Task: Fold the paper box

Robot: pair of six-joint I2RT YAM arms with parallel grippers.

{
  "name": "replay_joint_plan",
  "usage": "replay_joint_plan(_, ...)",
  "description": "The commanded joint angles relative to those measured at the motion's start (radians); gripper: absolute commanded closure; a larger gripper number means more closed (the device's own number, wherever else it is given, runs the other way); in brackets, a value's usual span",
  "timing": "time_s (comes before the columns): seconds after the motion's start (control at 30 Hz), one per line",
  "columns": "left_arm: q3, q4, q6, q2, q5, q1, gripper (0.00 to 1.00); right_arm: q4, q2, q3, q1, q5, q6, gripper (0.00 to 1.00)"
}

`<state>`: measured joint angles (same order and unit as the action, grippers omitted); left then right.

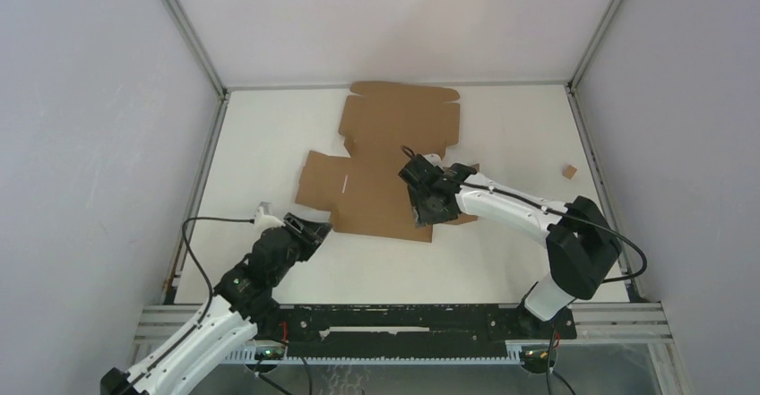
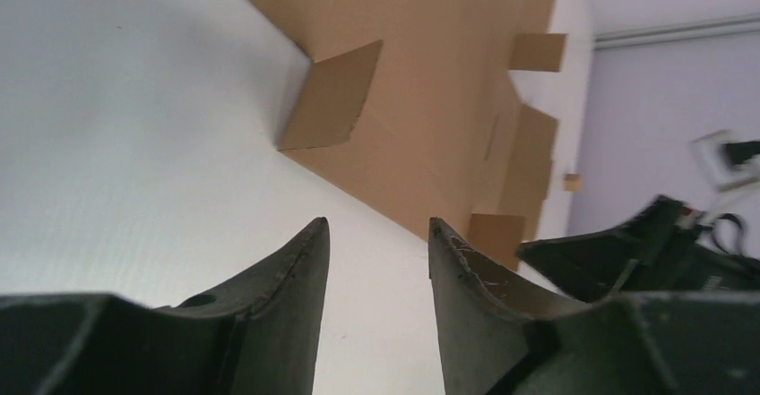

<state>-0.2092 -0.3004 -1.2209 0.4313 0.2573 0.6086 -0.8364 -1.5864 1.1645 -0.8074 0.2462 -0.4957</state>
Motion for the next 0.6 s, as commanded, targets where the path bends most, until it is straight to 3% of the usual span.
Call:
replay_joint_plan(0.0, 0.036, 0.068, -0.048, -0.079, 0.068, 0.019, 0.47, 0.062, -0.011, -0.024, 0.008, -0.049, -0.059, 0.41)
replay_joint_plan(0.33, 0.039, 0.094, -0.084, -0.025, 0.076, 0.024, 0.36, 0.061, -0.033, -0.032, 0.04, -0.061, -0.093, 0.49)
replay_joint_plan(0.57, 0.062, 0.163, -0.108, -0.022, 0.112, 0.038, 0.33, 0.006, -0.028, -0.031, 0.082, -0.048, -0.116, 0.54)
